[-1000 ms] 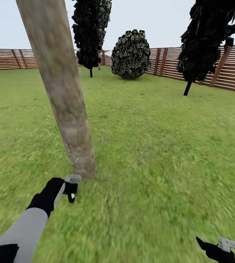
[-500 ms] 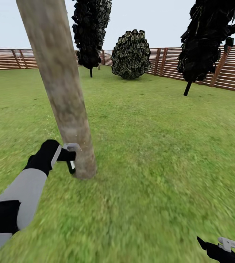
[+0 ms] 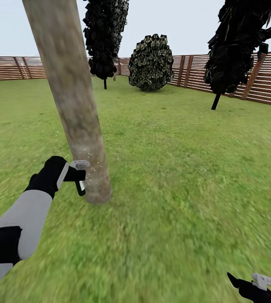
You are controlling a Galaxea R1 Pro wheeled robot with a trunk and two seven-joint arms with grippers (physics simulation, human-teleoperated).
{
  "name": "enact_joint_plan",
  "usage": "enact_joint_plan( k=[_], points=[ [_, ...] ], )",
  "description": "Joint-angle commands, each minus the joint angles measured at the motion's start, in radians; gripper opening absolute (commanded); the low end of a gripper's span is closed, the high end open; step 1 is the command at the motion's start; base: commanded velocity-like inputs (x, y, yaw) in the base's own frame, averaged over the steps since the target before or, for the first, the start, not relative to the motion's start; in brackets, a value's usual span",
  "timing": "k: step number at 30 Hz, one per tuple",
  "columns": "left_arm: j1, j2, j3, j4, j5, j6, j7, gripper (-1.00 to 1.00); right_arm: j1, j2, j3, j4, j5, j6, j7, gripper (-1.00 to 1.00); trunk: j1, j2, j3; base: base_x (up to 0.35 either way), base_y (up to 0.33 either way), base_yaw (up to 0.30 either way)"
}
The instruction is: In the garden, pick up the pesticide atomizer on the floor and spray pesticide onto both trees until each tree trunk is fully covered.
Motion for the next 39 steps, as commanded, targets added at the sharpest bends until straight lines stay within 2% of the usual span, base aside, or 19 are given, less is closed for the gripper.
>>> enact_joint_plan(
  k=[1, 3, 8, 14, 18, 20, 22, 23, 25, 29, 31, 33, 36, 39],
  points=[
    [-0.001, -0.001, 0.0, -0.001, -0.001, 0.0, 0.001, -1.0, 0.0, 0.0, 0.0, 0.0, 0.0, 0.0, 0.0, 1.0, 0.0, 0.0, 0.0, -0.007, 0.0, 0.0],
    [-0.018, -0.002, 0.0, -0.017, -0.004, 0.0, 0.003, -1.0, 0.0, 0.0, 0.0, 0.0, 0.0, 0.0, 0.0, 1.0, 0.0, 0.0, 0.0, -0.002, 0.0, 0.0],
    [-0.114, 0.004, 0.0, -0.041, -0.01, 0.011, 0.004, -1.0, 0.0, 0.0, 0.0, 0.0, 0.0, 0.0, 0.0, 1.0, 0.0, 0.0, 0.0, 0.0, 0.0, 0.0],
    [-0.172, 0.005, -0.001, -0.031, -0.01, 0.016, 0.004, -1.0, 0.0, 0.0, 0.0, 0.0, 0.0, 0.0, 0.0, 1.0, 0.0, 0.0, 0.0, 0.0, 0.0, 0.0],
    [-0.164, 0.011, -0.003, -0.023, -0.011, 0.016, 0.005, -1.0, 0.0, 0.0, 0.0, 0.0, 0.0, 0.0, 0.0, 1.0, 0.0, 0.0, 0.0, 0.0, 0.0, 0.0],
    [-0.159, 0.031, -0.004, -0.021, -0.013, 0.015, 0.005, -1.0, 0.0, 0.0, 0.0, -0.001, 0.0, 0.0, 0.0, 1.0, 0.0, 0.0, 0.0, 0.0, 0.0, 0.0],
    [-0.158, 0.06, -0.003, -0.001, -0.018, 0.015, 0.005, -1.0, 0.0, 0.0, 0.0, -0.001, 0.0, 0.0, 0.0, 1.0, 0.0, 0.0, 0.0, 0.0, 0.0, 0.0],
    [-0.159, 0.084, -0.002, 0.023, -0.02, 0.015, 0.005, -1.0, 0.0, 0.0, 0.0, -0.001, 0.0, 0.0, 0.0, 1.0, 0.0, 0.0, 0.0, 0.0, 0.0, 0.0],
    [-0.159, 0.1, -0.003, 0.038, -0.021, 0.015, 0.005, -1.0, 0.0, 0.0, 0.0, 0.0, 0.0, 0.0, 0.0, 1.0, 0.0, 0.0, 0.0, 0.0, 0.0, 0.0],
    [-0.158, 0.097, -0.005, 0.043, -0.021, 0.015, 0.005, -1.0, 0.0, 0.0, 0.0, 0.0, 0.0, 0.0, 0.0, 1.0, 0.0, 0.0, 0.0, 0.0, 0.0, 0.0],
    [-0.15, 0.098, -0.021, 0.044, -0.02, 0.014, 0.004, -1.0, 0.0, 0.0, 0.0, 0.0, 0.0, 0.0, 0.0, 1.0, 0.0, 0.0, 0.0, 0.0, 0.0, 0.0],
    [-0.107, 0.099, -0.039, 0.044, -0.019, 0.009, 0.004, -1.0, 0.0, 0.0, 0.0, 0.0, 0.0, 0.0, 0.0, 1.0, 0.0, 0.0, 0.0, 0.0, 0.0, 0.0],
    [-0.046, 0.1, -0.047, 0.044, -0.02, 0.002, 0.003, -1.0, 0.0, 0.0, 0.0, 0.0, 0.0, 0.0, 0.0, 1.0, 0.0, 0.0, 0.0, 0.0, 0.0, 0.0],
    [-0.021, 0.105, -0.049, 0.044, -0.022, 0.001, 0.002, -1.0, 0.0, 0.0, 0.001, 0.0, 0.0, 0.0, 0.0, 1.0, 0.0, 0.0, 0.0, 0.0, 0.0, 0.0]
  ],
)
